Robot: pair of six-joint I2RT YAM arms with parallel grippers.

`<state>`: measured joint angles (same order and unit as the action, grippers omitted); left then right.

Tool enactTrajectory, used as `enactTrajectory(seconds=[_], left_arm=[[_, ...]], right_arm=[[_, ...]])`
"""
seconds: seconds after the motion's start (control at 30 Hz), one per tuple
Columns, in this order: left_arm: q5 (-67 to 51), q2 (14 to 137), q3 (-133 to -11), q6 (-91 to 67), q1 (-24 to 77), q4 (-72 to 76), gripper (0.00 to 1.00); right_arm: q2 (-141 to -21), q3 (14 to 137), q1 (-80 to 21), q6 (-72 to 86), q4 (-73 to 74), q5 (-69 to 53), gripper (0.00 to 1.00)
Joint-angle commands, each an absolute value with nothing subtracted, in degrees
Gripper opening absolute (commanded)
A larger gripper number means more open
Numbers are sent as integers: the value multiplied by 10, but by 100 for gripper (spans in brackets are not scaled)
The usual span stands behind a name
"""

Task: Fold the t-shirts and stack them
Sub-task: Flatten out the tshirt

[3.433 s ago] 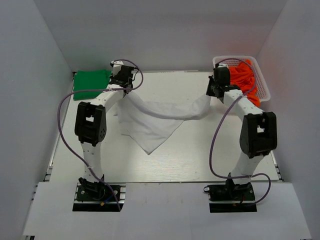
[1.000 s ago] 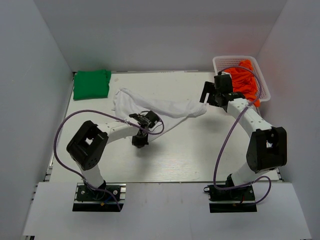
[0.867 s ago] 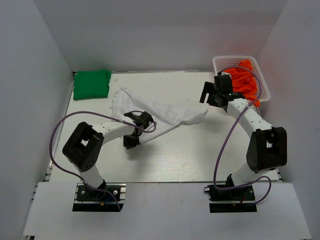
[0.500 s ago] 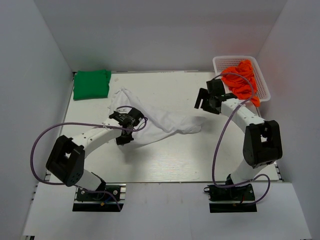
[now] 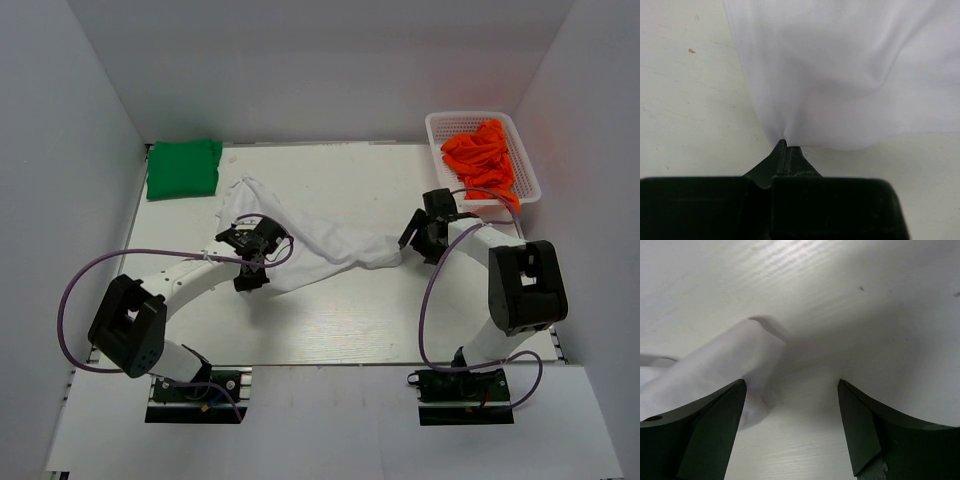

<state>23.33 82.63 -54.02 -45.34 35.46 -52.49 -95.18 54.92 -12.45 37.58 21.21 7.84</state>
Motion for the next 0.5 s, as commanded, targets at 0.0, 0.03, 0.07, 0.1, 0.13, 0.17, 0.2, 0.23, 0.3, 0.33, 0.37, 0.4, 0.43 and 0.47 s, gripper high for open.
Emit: enactTrajectory(seconds=[0.0,0.03,0.07,0.1,0.13,0.17,0.2,0.23,0.3,0.33,0.37,0.4,0.43,0.47], left_arm=[[223,802,-541,-446,359,-512,0],[223,797,-541,-446,359,-506,0],[223,797,-541,-446,359,-506,0],[217,797,-535,-446,359,-506,0],[217,797,-535,-446,359,-506,0],[217,797,-535,-446,359,-506,0],[217,797,-535,-446,359,-501,0],[217,797,-535,-446,359,-501,0],[217,797,-535,-446,359,-501,0],[217,797,-535,-446,359,-501,0],[217,797,-535,-446,359,-506,0],[217,797,-535,-446,359,-506,0],[217,797,-535,-446,359,-506,0],[217,797,-535,-446,359,-506,0]], right_arm=[[-922,527,-113,413,117,24,79],[-918,508,-112,414,79,16,78],[-911,500,-112,415,67,6,78],[-908,491,-106,419,50,6,78],[-908,484,-103,420,41,-13,78],[-903,486,-102,421,41,-12,76],[-916,489,-98,418,43,-13,76],[-922,490,-95,417,43,-17,76],[-934,492,-92,417,41,-28,73],[-939,492,-89,419,37,-31,72],[-941,490,-89,420,33,-32,72],[-942,492,-87,420,32,-31,70],[-948,491,-85,415,30,-31,68],[-947,493,-80,417,26,-30,68]])
